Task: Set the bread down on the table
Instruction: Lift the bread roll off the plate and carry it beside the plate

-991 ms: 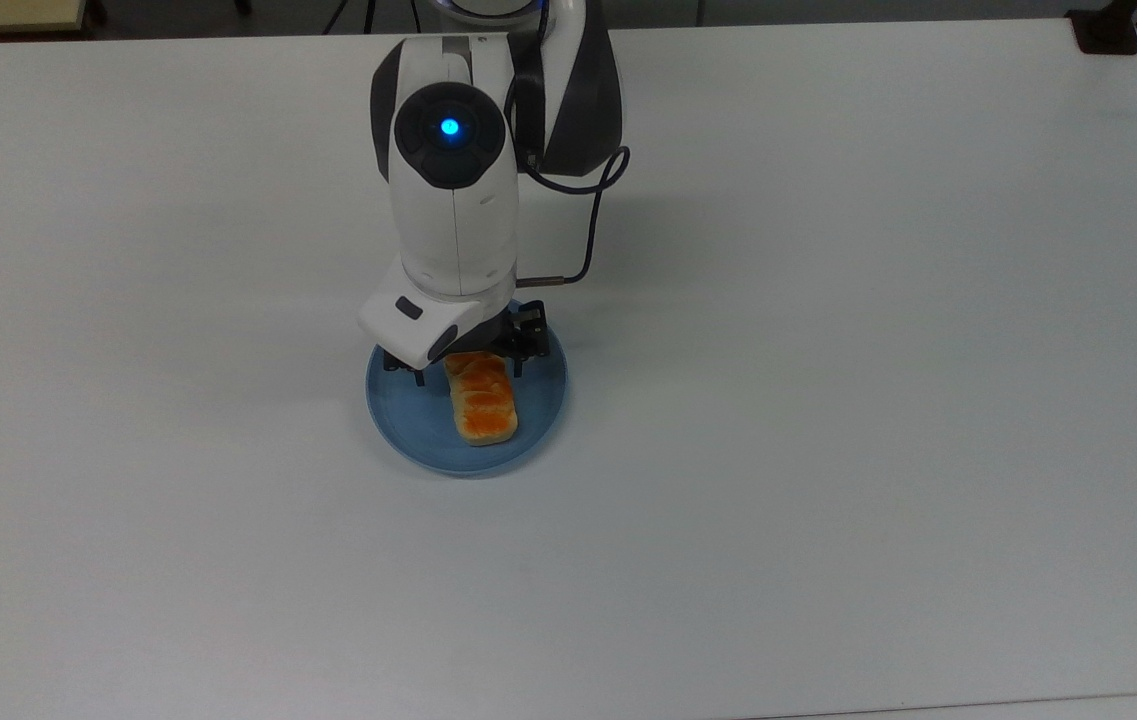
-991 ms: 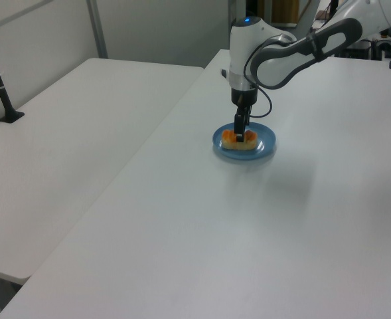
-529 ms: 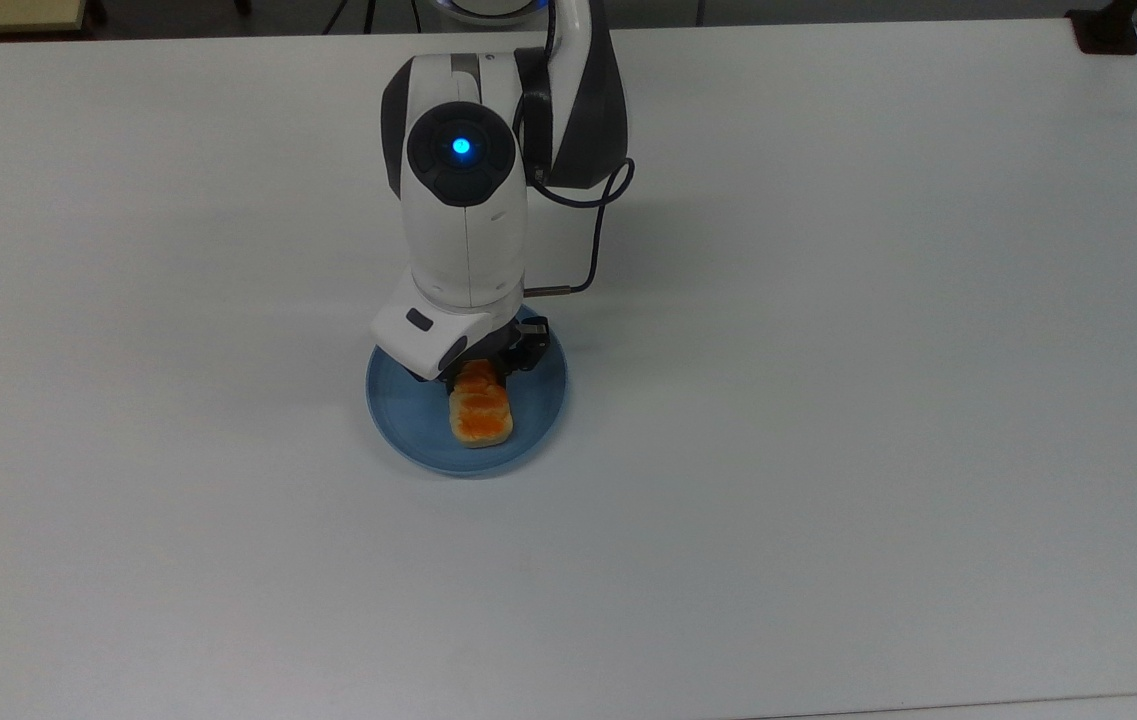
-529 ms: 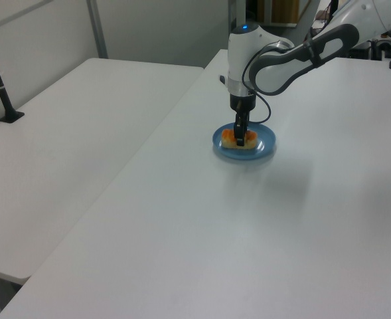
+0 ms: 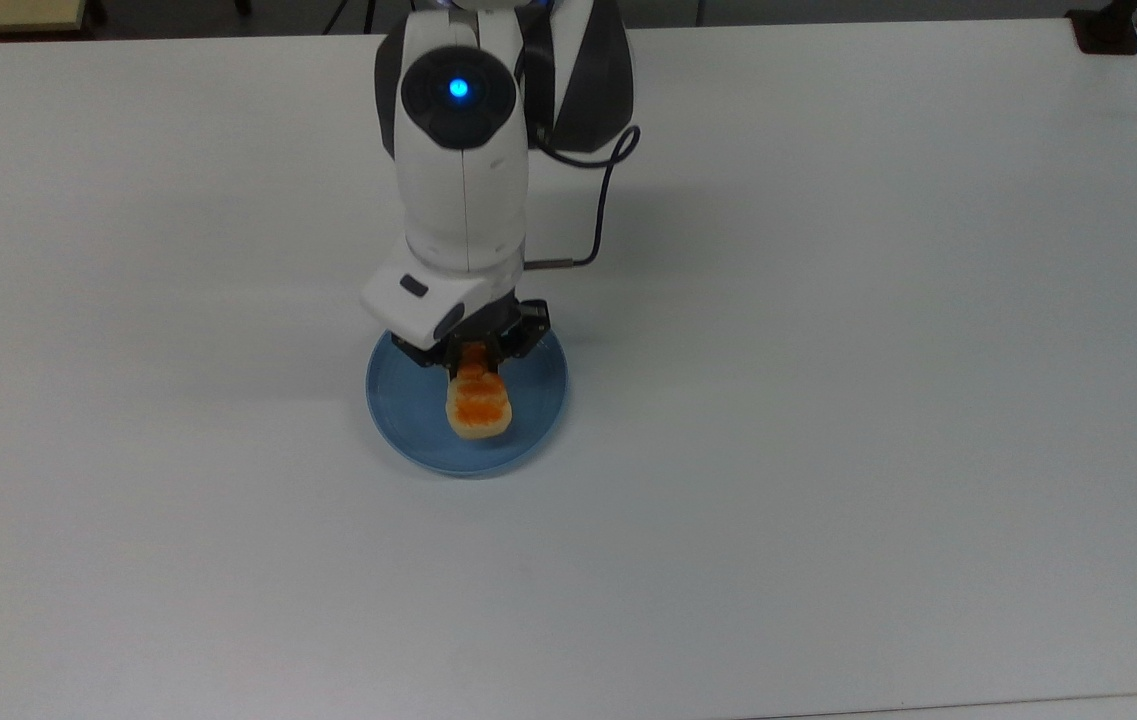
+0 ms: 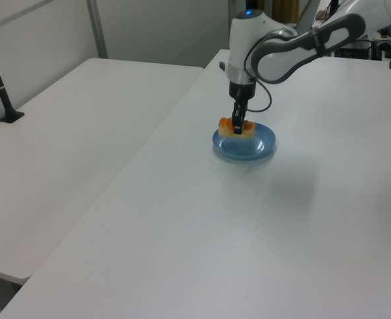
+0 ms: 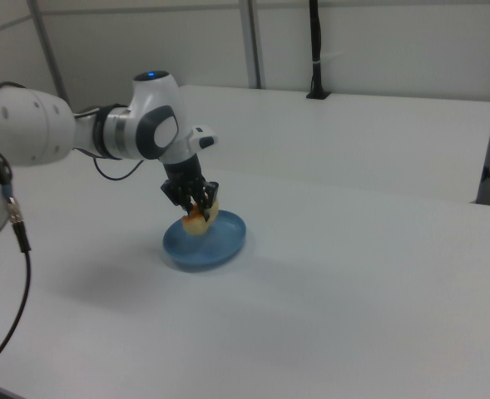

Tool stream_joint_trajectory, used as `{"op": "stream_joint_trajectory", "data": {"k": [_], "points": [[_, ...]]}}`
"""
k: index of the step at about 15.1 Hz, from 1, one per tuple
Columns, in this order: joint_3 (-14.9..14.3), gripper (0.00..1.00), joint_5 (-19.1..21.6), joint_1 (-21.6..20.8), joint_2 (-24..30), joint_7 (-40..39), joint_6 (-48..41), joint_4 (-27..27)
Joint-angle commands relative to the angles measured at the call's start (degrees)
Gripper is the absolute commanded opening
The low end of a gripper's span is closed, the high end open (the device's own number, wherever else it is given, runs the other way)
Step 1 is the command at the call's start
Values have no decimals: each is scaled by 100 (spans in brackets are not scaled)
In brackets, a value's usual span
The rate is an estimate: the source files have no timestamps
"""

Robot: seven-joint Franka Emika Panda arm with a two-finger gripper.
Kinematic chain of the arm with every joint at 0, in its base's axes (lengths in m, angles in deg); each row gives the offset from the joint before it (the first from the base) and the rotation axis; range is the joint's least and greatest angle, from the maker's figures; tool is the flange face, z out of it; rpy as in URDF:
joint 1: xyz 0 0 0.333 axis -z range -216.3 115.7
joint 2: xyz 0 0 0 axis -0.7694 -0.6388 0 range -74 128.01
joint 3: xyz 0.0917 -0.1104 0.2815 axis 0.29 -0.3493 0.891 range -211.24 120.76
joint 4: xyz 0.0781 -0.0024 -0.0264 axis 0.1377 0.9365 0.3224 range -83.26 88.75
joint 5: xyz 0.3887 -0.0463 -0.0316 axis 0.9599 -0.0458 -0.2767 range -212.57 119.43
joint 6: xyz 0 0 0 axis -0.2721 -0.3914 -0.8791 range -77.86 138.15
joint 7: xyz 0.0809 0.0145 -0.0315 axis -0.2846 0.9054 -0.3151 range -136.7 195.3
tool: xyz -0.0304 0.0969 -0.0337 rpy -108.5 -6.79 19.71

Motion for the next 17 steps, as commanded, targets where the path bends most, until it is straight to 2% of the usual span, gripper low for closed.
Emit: {"op": "stream_joint_trajectory", "data": {"k": [1, 3, 6, 8, 11, 14, 15, 17], "points": [[-12, 35, -130, -46, 1412, 80, 37, 1626], [-12, 35, -148, -37, 2255, 80, 55, 2540], [-12, 35, -148, -81, 3065, 89, 63, 3577], [-12, 36, -148, -255, 3146, 150, 203, 3957], [-12, 37, -288, -292, 3059, 440, 800, 4398], [-21, 43, -437, -274, 2787, 529, 1135, 4425], [-12, 45, -673, -239, 2681, 555, 1240, 4416], [-21, 55, -754, -222, 2541, 686, 1337, 4399]]}}
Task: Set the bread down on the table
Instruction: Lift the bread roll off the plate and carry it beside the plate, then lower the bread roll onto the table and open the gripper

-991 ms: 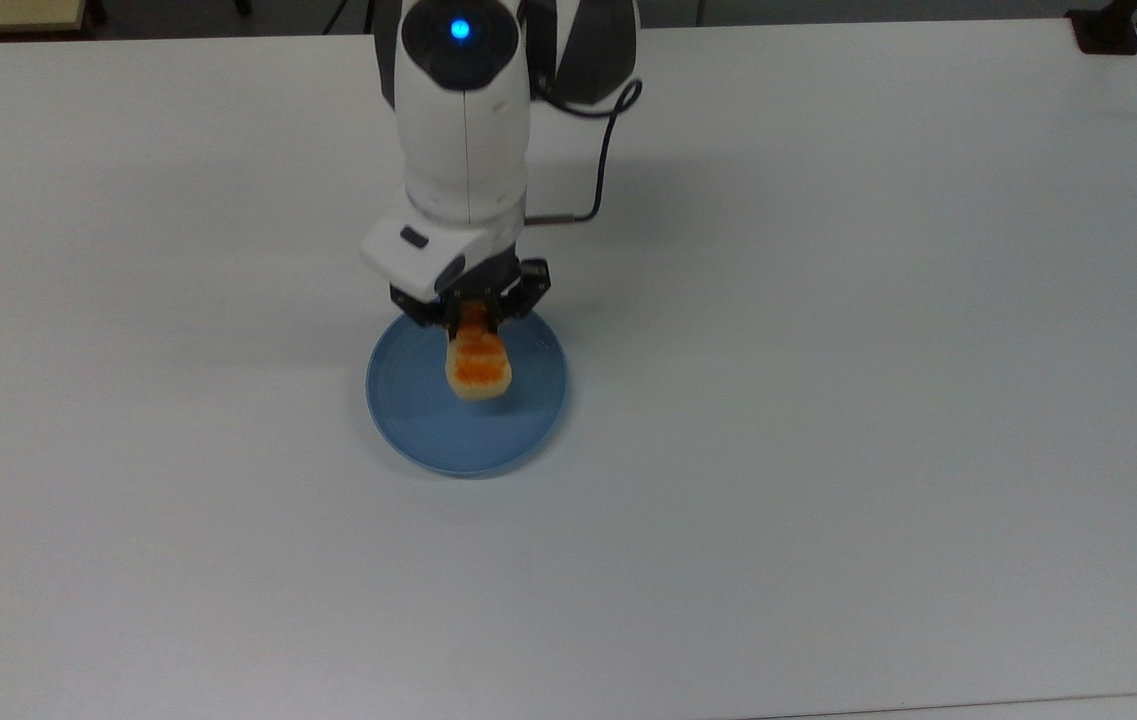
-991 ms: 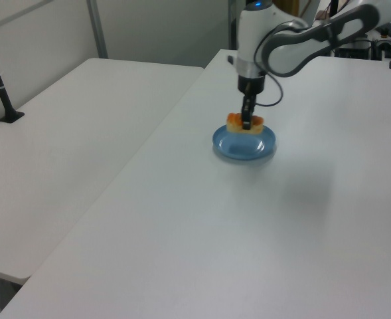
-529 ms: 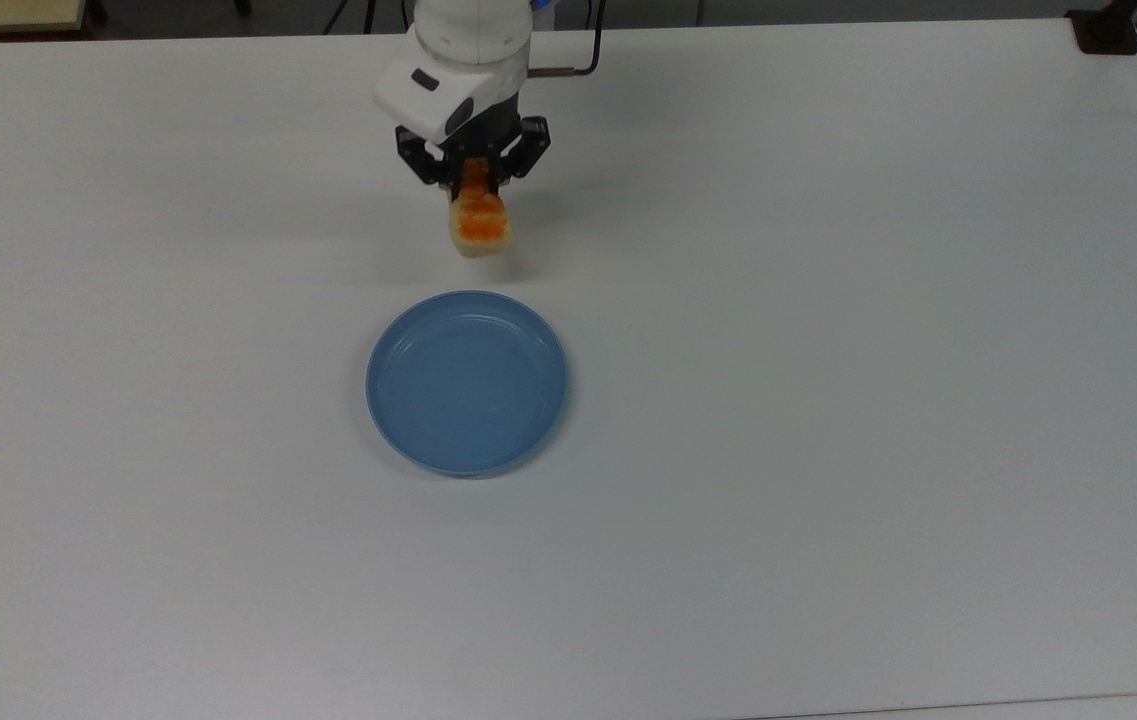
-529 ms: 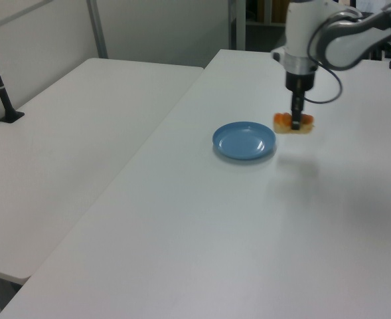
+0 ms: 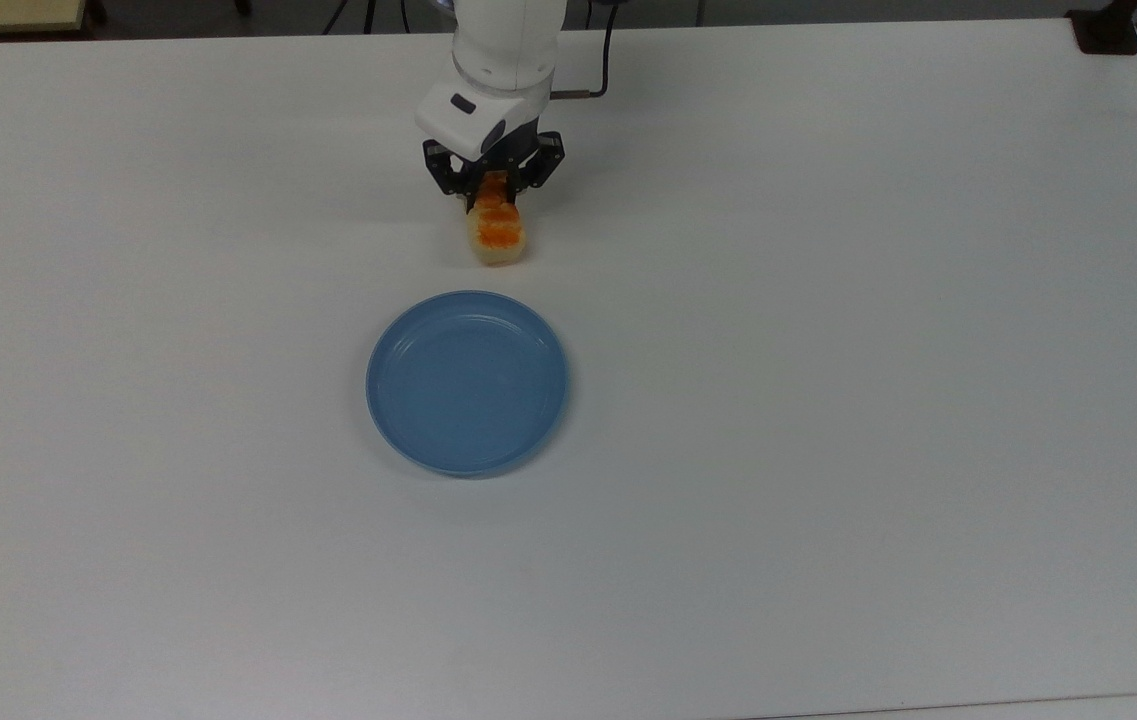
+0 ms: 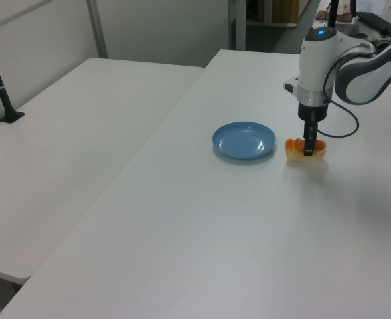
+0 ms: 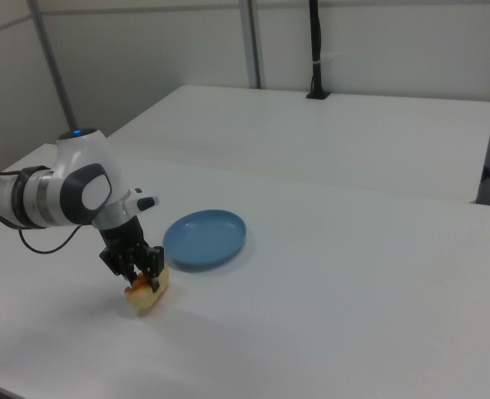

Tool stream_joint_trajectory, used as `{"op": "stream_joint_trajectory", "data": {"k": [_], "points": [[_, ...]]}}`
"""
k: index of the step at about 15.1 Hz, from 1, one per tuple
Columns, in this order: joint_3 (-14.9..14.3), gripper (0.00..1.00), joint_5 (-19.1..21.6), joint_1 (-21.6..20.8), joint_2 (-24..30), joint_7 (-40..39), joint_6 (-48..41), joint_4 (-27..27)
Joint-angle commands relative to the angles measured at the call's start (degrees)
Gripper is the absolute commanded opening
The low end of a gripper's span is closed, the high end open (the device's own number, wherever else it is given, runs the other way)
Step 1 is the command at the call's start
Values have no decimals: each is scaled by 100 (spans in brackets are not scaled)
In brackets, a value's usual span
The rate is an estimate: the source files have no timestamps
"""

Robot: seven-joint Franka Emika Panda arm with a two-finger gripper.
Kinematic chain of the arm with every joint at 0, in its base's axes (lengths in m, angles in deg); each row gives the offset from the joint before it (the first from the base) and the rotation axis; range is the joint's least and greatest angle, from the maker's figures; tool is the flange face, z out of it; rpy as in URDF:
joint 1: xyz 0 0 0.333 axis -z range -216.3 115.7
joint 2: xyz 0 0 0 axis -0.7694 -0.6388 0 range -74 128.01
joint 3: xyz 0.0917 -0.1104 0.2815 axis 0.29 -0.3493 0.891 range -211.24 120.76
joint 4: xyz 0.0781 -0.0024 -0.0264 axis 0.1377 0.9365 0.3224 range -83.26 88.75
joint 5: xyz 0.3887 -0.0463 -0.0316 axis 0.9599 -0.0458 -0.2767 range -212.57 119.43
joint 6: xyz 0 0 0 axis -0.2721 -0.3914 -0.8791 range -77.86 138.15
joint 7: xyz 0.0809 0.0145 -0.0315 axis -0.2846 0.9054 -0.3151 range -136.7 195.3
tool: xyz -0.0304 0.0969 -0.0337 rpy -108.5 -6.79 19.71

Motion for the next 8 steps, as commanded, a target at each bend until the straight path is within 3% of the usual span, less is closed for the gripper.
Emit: {"op": "stream_joint_trajectory", "data": {"k": [1, 3, 6, 8], "points": [[-23, 80, -282, 11, -226, 245, 261, 4], [-23, 100, -300, 20, -227, 245, 252, -23], [-14, 100, -292, 11, -165, 271, 104, -250], [-14, 100, -248, -24, -139, 394, -456, -705]]}}
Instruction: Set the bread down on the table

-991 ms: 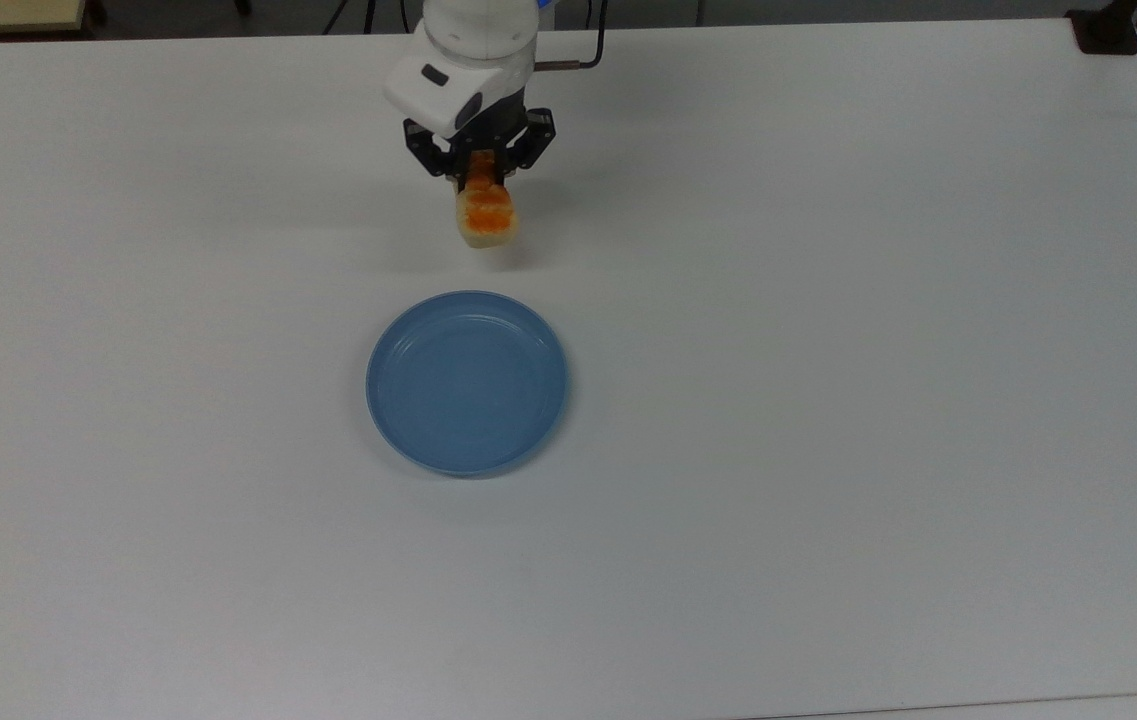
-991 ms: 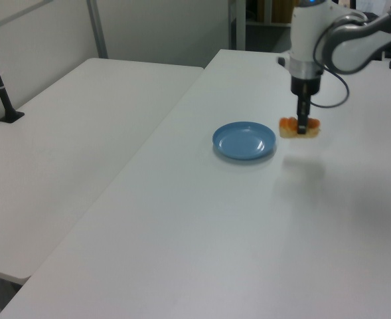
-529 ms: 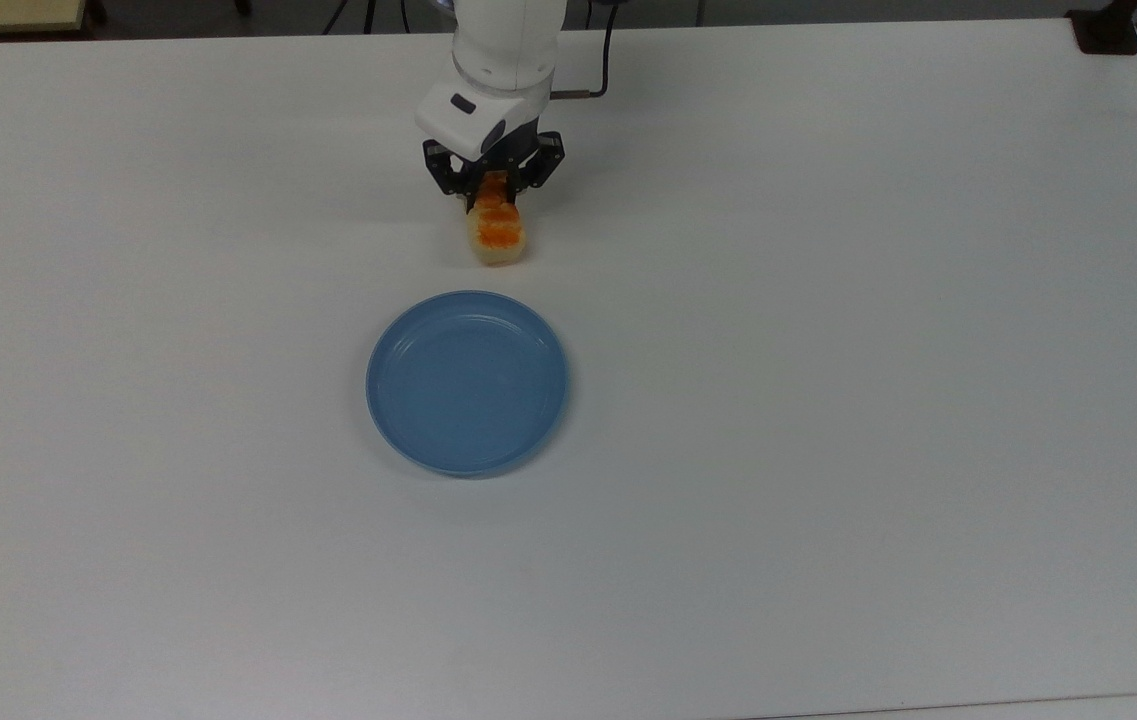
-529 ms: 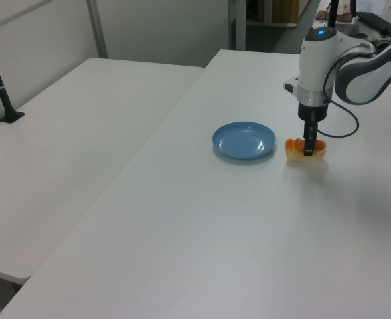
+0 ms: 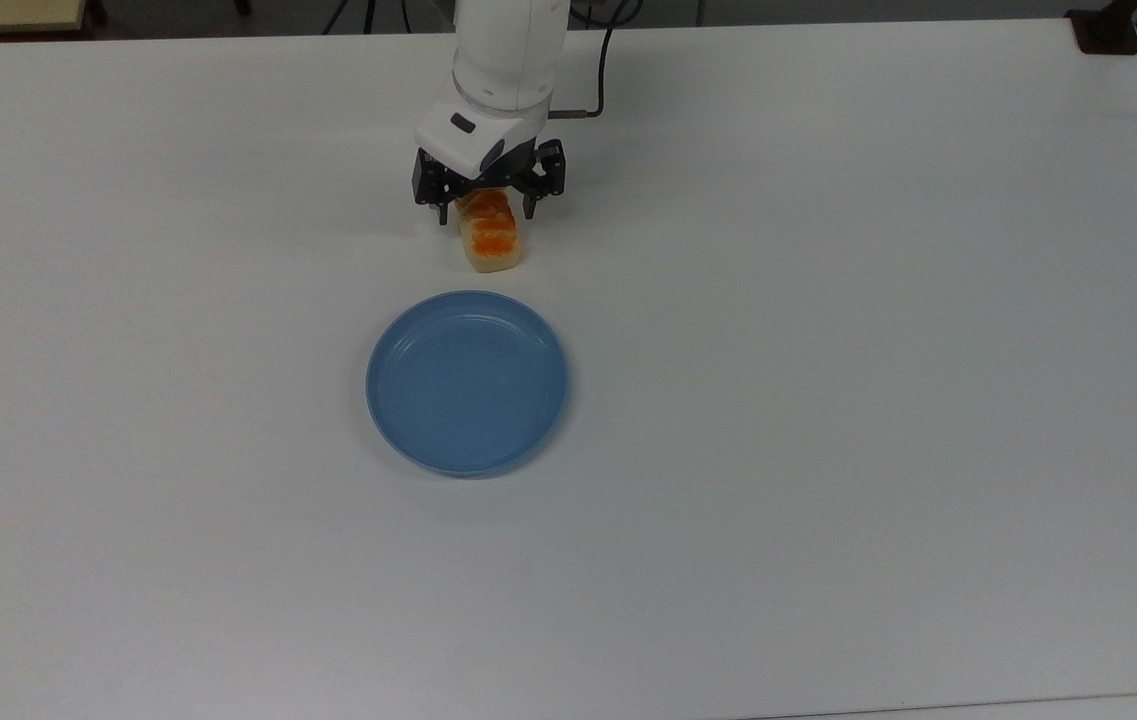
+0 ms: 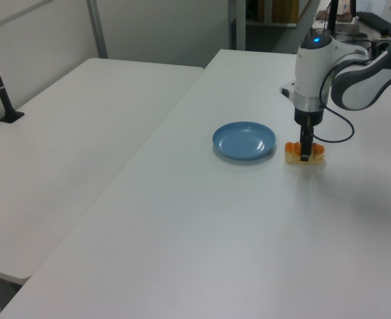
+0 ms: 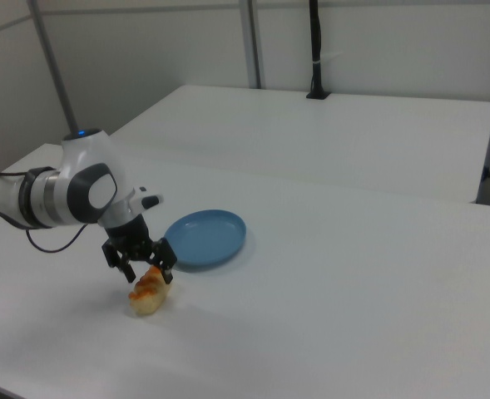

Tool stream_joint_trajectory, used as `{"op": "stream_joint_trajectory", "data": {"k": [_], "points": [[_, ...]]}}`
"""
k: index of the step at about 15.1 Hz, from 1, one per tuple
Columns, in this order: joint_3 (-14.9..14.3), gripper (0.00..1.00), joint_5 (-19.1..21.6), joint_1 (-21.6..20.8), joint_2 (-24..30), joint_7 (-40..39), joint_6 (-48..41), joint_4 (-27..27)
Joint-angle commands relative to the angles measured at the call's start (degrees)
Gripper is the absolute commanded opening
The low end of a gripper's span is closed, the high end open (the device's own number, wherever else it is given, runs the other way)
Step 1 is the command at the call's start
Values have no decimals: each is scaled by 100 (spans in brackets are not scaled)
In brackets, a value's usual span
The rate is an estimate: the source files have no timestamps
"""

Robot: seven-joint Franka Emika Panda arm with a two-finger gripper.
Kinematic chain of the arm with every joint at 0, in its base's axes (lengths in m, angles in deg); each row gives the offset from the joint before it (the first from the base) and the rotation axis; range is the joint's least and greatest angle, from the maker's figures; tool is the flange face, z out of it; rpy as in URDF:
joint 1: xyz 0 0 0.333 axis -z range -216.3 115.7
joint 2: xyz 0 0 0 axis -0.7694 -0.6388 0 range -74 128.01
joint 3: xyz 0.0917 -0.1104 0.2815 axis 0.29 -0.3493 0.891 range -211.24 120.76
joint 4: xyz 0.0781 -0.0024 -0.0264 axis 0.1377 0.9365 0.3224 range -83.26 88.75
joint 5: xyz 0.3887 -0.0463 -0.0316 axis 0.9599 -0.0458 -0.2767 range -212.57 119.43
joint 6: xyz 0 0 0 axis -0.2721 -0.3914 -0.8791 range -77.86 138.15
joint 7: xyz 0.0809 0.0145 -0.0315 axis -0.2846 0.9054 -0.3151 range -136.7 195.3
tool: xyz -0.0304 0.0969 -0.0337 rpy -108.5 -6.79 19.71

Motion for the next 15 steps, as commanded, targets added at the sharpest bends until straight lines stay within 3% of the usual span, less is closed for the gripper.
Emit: {"op": "stream_joint_trajectory", "data": {"k": [1, 7, 11, 15], "points": [[-3, 100, -61, -66, 84, 319, -972, -825], [6, 100, 659, -260, 40, 338, -3178, -2925], [-3, 100, 888, -243, 93, 329, -3989, -3656], [-73, 100, 898, -234, 137, 329, -4228, -3843]]}}
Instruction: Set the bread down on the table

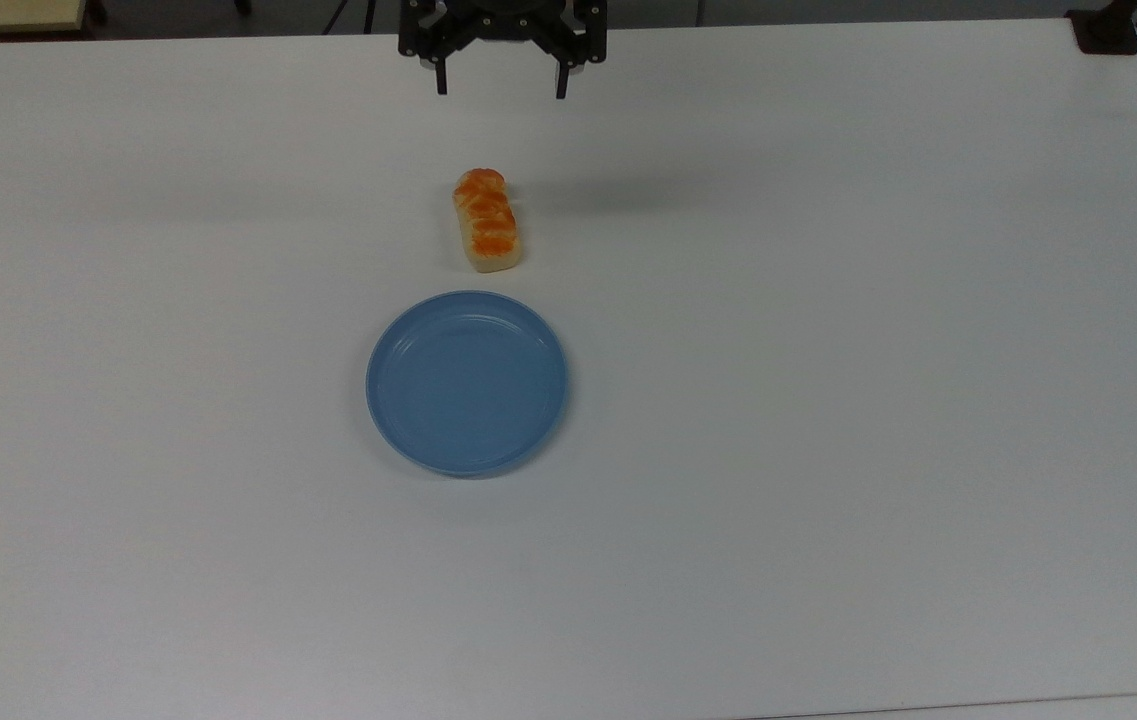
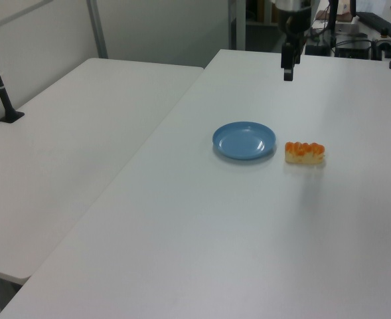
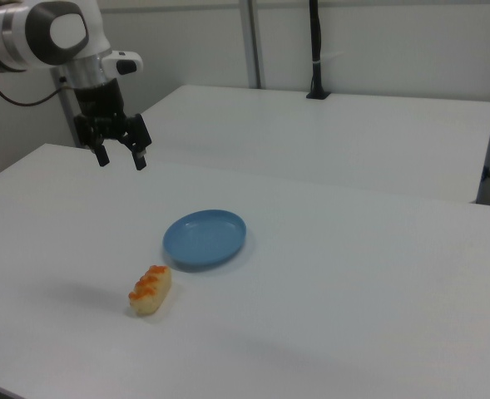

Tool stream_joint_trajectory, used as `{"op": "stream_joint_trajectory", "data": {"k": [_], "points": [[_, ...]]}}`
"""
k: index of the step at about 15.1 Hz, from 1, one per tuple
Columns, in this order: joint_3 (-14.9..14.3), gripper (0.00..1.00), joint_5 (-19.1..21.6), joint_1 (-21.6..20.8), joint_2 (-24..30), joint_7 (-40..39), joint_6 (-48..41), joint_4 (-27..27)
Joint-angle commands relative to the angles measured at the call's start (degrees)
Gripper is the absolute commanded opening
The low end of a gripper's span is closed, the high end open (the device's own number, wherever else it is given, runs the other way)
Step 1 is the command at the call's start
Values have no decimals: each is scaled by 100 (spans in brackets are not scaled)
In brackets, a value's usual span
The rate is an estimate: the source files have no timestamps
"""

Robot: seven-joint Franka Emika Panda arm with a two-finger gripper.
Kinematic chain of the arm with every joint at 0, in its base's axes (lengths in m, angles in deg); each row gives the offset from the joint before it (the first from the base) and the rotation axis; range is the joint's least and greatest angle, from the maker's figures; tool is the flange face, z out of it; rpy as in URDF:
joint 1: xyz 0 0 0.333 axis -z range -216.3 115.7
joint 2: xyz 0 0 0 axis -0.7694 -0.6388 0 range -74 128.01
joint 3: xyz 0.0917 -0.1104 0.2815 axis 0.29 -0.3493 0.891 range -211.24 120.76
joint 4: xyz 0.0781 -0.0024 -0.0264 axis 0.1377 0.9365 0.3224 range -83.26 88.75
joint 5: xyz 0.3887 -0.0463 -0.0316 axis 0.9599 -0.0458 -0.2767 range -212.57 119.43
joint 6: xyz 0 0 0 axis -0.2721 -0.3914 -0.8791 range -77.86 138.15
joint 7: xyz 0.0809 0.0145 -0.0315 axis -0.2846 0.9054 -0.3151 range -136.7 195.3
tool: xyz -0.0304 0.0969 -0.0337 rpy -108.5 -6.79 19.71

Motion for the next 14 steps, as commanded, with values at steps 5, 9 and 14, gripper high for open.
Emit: {"op": "stream_joint_trajectory", "data": {"k": [5, 9, 14], "points": [[-112, 100, 95, 23, 78, 10, -229, -188], [-103, 100, 104, 32, 78, 10, -238, -188], [-103, 100, 103, 41, 87, 10, -238, -188]]}}
